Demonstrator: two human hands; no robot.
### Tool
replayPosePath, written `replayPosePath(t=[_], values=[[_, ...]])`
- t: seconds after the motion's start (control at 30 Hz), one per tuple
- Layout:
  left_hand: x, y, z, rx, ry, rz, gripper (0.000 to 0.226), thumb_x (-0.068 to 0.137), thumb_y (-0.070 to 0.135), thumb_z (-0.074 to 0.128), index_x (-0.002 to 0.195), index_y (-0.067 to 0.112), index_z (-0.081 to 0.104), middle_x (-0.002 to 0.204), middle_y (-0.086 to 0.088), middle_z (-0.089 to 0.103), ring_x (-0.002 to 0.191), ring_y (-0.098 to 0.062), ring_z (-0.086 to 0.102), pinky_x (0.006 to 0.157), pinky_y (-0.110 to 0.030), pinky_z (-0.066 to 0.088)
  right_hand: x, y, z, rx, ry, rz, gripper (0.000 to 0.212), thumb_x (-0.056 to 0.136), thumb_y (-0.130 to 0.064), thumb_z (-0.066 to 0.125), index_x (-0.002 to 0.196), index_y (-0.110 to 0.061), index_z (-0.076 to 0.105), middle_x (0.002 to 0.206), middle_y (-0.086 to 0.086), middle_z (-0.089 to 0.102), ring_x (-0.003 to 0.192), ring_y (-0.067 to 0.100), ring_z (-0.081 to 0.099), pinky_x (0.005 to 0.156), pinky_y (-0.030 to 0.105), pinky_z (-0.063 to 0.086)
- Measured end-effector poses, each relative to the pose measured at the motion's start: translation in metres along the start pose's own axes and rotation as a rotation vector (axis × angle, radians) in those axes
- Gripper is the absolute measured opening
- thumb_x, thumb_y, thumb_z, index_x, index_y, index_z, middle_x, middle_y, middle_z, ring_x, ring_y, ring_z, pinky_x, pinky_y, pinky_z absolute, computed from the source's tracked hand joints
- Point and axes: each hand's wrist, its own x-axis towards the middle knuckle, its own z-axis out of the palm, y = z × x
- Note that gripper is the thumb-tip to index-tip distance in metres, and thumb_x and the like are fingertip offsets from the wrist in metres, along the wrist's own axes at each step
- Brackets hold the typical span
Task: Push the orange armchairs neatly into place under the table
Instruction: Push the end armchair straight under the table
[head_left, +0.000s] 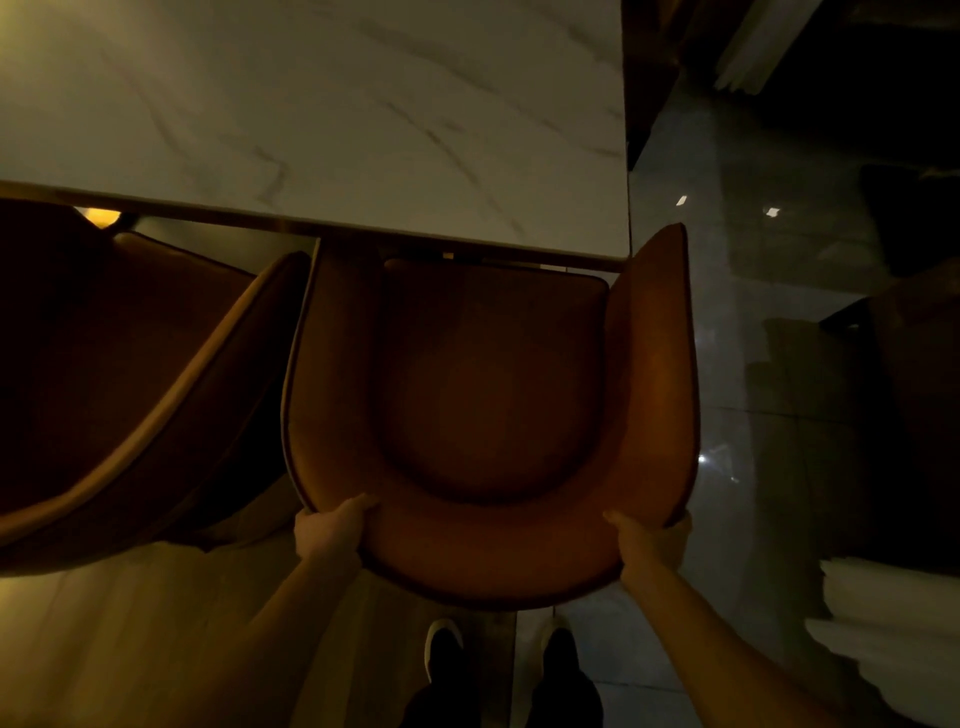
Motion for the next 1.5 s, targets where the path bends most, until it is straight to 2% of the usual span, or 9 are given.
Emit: replayPosePath(t=[0.13,0.33,0.5,0.77,0.97,1.13,1.3,1.5], values=[[-0.005,-0.001,0.001,0.01,-0.018,0.026,0.085,0.067,0.018,0.089,0.139,0.015,0.043,0.128,-0.019,0.056,0.11,-0.046,0.06,0.086,-0.065,0.053,0.005,-0.003,-0.002,-0.017,-0.017,-0.019,0.097,0.066,0.002,0.081,0.147,-0.016,0.032,0.137,0.019,0.053,0.114,0.037,0.056,0.09,0.046,0.046],[-0.019,-0.008,0.005,0.002,-0.031,0.063,0.086,0.073,0.015,0.085,0.145,0.014,0.037,0.136,-0.021,0.051,0.118,-0.047,0.054,0.092,-0.065,0.05,0.009,-0.009,-0.009,-0.047,-0.03,-0.056,0.099,0.064,0.005,0.08,0.148,-0.014,0.03,0.136,0.018,0.053,0.113,0.035,0.057,0.086,0.04,0.045],[-0.028,-0.019,0.0,-0.051,-0.08,0.056,0.079,0.078,0.011,0.081,0.145,0.014,0.038,0.137,-0.021,0.051,0.118,-0.047,0.055,0.094,-0.065,0.049,0.012,-0.007,-0.018,-0.081,-0.056,-0.082,0.101,0.063,0.004,0.08,0.148,-0.016,0.029,0.137,0.018,0.053,0.114,0.036,0.057,0.094,0.05,0.048],[-0.041,-0.049,-0.007,-0.091,-0.092,0.016,0.077,0.079,0.009,0.08,0.144,0.016,0.04,0.134,-0.019,0.053,0.115,-0.047,0.056,0.09,-0.065,0.051,0.016,0.006,-0.037,-0.097,-0.079,-0.103,0.103,0.065,0.004,0.081,0.15,-0.017,0.026,0.14,0.018,0.049,0.118,0.037,0.054,0.097,0.051,0.046],[-0.034,-0.045,-0.008,-0.068,-0.092,0.03,0.068,0.081,0.005,0.077,0.139,0.014,0.043,0.135,-0.021,0.053,0.118,-0.049,0.055,0.094,-0.068,0.047,0.017,0.006,-0.034,-0.095,-0.061,-0.092,0.102,0.067,0.003,0.079,0.15,-0.017,0.024,0.139,0.02,0.05,0.115,0.038,0.055,0.091,0.048,0.047],[-0.032,-0.04,-0.006,-0.068,-0.097,0.041,0.071,0.081,0.005,0.077,0.142,0.011,0.042,0.137,-0.022,0.052,0.12,-0.049,0.053,0.096,-0.068,0.046,0.018,0.001,-0.03,-0.093,-0.072,-0.096,0.102,0.066,0.004,0.079,0.15,-0.015,0.024,0.137,0.02,0.052,0.112,0.037,0.056,0.086,0.042,0.046],[-0.032,-0.027,0.002,-0.07,-0.111,0.047,0.073,0.078,0.006,0.08,0.14,0.009,0.042,0.136,-0.022,0.052,0.12,-0.049,0.053,0.096,-0.067,0.047,0.027,-0.013,-0.021,-0.092,-0.101,-0.106,0.104,0.066,0.001,0.082,0.15,-0.016,0.023,0.14,0.018,0.05,0.116,0.036,0.054,0.093,0.045,0.045],[-0.027,-0.009,0.002,-0.005,-0.095,0.027,0.077,0.076,0.013,0.083,0.14,0.009,0.041,0.134,-0.021,0.052,0.117,-0.047,0.055,0.088,-0.061,0.052,0.028,-0.017,-0.011,-0.064,-0.086,-0.08,0.106,0.067,-0.001,0.082,0.152,-0.019,0.021,0.141,0.018,0.05,0.117,0.036,0.055,0.094,0.047,0.046]])
